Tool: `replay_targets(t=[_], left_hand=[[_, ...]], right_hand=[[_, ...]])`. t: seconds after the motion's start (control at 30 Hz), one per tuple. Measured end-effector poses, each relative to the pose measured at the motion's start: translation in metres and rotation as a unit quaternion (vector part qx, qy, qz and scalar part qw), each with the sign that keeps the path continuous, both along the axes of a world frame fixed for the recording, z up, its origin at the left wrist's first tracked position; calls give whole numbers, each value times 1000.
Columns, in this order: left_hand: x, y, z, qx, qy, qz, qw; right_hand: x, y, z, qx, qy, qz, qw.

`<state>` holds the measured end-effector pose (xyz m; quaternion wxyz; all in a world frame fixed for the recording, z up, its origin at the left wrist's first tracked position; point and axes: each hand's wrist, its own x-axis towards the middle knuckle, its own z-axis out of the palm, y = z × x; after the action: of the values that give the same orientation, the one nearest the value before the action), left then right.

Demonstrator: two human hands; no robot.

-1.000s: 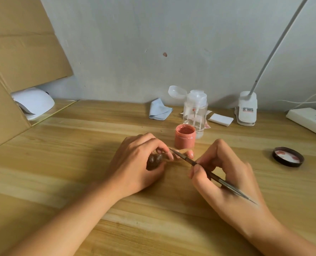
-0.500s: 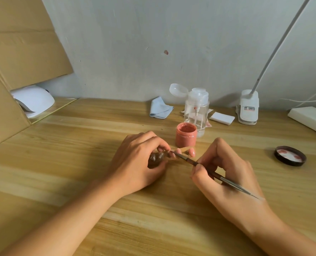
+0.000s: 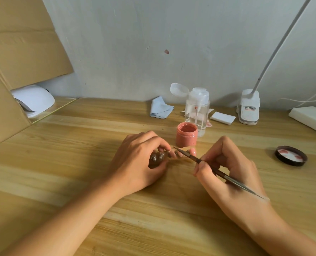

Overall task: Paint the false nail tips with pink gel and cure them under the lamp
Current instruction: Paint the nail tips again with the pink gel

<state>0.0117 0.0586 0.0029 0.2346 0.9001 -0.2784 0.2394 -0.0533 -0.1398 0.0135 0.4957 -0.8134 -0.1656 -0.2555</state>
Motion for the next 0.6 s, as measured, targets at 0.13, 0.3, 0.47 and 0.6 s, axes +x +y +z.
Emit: replay_targets(t=[0.13, 0.3, 0.47, 0.6], left_hand=[[0, 0, 0, -1, -1, 2, 1000], [0, 0, -1, 1, -2, -2, 1000], [1, 0, -1, -3, 7, 2, 1000], [3, 9, 5, -19, 57, 22, 998]], right_hand=[[-1, 0, 0, -4, 6, 15, 1000], [-1, -1, -1, -11, -1, 18, 1000], [-2, -2, -1, 7, -16, 19, 1000], [-1, -5, 0, 37, -27, 2, 999]])
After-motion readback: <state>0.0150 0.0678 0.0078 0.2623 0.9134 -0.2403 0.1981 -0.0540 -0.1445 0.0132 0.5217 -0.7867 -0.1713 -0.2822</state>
